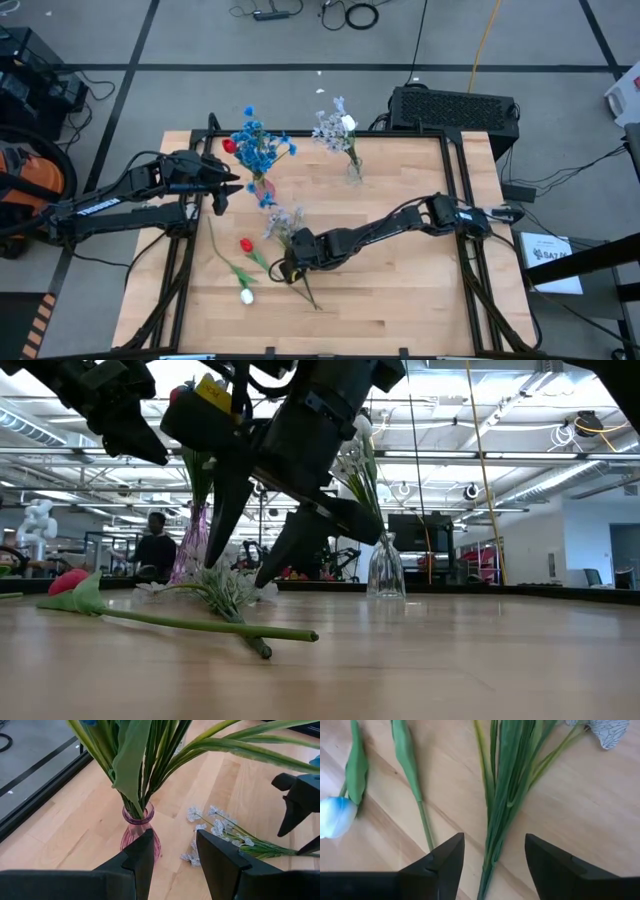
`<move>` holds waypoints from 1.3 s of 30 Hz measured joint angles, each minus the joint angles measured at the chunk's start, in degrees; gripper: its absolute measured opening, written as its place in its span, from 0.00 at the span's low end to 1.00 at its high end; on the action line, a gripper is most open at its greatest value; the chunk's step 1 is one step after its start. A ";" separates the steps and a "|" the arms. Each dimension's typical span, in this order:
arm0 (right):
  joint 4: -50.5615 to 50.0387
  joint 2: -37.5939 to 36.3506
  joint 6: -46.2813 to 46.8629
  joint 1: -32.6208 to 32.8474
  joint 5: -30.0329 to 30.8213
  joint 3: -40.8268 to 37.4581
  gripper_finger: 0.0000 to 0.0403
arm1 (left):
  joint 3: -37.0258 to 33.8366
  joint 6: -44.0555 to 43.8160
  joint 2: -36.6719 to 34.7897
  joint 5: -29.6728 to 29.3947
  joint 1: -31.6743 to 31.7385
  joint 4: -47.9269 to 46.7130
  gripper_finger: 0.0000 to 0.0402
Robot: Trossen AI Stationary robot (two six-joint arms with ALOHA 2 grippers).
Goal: Sort flowers into vase by color
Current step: Put the white flowers into the transparent vase
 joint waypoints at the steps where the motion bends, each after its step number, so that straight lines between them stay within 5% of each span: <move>1: -0.05 0.00 -0.23 0.02 0.18 0.00 0.49 | 0.00 0.00 0.00 0.00 0.00 0.00 0.38; 13: 3.30 2.33 -18.13 -0.18 4.94 0.00 0.49 | 0.00 0.00 0.00 0.02 0.00 0.00 0.38; 19: 1.10 5.65 -18.08 -0.07 6.11 0.53 0.48 | 0.00 -0.50 0.00 0.07 -0.11 -0.02 0.38; 23: -2.29 6.25 -16.45 -0.10 5.52 0.51 0.37 | 0.00 -0.48 0.00 0.18 -0.11 0.00 0.38; 29: -6.24 5.07 -18.23 -0.14 5.47 0.37 0.05 | 0.00 -0.46 0.00 0.35 -0.11 0.00 0.38; 35: -19.69 -0.43 -15.69 0.30 5.09 -0.50 0.03 | 0.00 -0.46 0.00 0.35 -0.11 0.00 0.38; 39: -30.35 -7.53 -8.66 2.22 12.94 -0.20 0.01 | 0.00 -0.46 0.00 0.35 -0.11 0.00 0.38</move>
